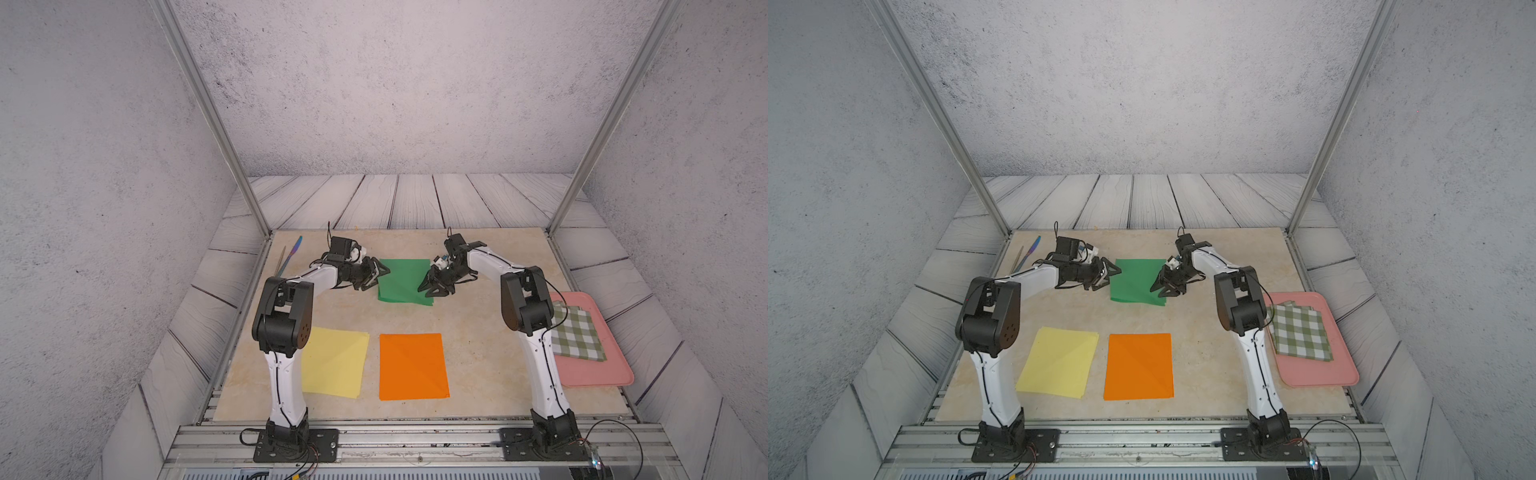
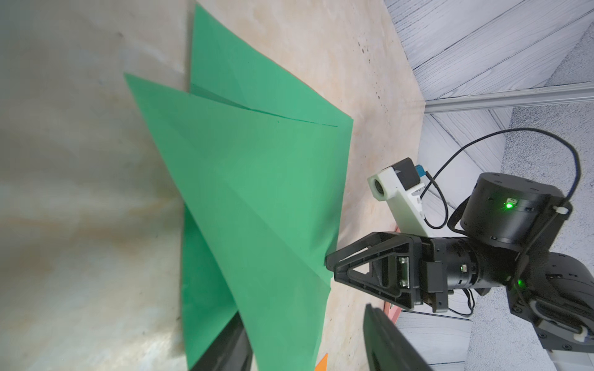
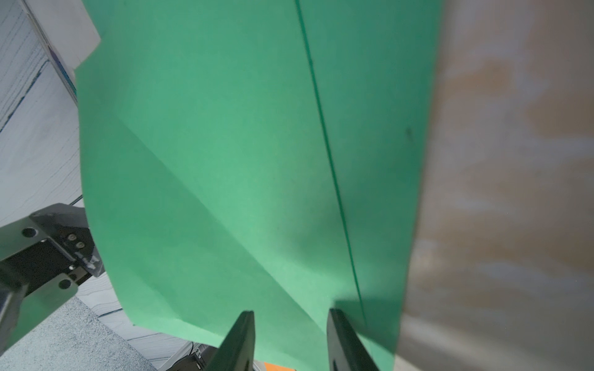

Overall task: Sort the scattered colored papers by color
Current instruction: Pick up the colored paper from the center of the board.

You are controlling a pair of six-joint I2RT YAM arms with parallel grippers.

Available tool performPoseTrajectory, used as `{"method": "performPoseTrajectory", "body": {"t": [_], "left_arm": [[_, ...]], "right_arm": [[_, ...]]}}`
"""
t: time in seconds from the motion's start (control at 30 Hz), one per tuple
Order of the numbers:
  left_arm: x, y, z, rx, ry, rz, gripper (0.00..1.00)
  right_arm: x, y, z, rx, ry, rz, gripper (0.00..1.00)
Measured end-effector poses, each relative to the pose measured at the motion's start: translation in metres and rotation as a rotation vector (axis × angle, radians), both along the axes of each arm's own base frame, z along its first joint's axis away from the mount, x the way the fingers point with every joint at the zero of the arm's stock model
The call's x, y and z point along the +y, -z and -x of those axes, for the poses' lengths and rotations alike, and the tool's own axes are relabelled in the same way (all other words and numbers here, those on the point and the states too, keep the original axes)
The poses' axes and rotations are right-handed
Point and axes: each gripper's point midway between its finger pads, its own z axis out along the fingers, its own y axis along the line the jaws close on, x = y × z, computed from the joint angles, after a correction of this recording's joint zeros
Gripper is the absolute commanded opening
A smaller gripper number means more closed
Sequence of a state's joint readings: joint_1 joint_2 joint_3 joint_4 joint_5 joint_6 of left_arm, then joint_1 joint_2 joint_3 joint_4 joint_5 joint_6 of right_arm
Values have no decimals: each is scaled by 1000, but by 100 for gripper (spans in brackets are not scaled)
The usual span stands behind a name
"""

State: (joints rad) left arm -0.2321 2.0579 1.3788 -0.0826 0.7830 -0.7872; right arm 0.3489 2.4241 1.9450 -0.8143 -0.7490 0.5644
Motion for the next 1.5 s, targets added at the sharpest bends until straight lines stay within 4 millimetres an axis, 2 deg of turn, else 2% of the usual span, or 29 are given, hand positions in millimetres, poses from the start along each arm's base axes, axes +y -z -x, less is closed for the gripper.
{"method": "performPoseTrajectory", "body": {"t": [0.2,0.37,0.47,0.63,0.8,1.07,1.23,1.37,1.47,1.5], "left_arm": [[-4,13,0,31,16,7,59],[-8,26,-1,62,23,7,55],[-8,27,-3,71,21,7,44],[-10,16,-12,44,19,15,28],[-14,12,-16,33,26,22,16],[-16,33,-11,88,37,9,1],[-16,35,-9,99,41,2,0],[-17,31,-10,93,50,-5,0],[-17,28,-10,87,57,-8,0],[-17,26,-10,83,59,-9,0]], "right_arm": [[0,0,0,0,0,-1,42],[0,0,0,2,0,-5,42],[0,1,0,4,1,-10,42],[1,1,3,15,-3,-23,42],[2,0,4,19,-6,-29,43],[3,-1,5,17,-10,-36,48],[4,-5,3,-18,-20,-24,58],[-3,-11,1,-77,-14,62,63],[-11,-20,-4,-127,5,122,65],[-15,-29,-7,-152,15,137,65]]}}
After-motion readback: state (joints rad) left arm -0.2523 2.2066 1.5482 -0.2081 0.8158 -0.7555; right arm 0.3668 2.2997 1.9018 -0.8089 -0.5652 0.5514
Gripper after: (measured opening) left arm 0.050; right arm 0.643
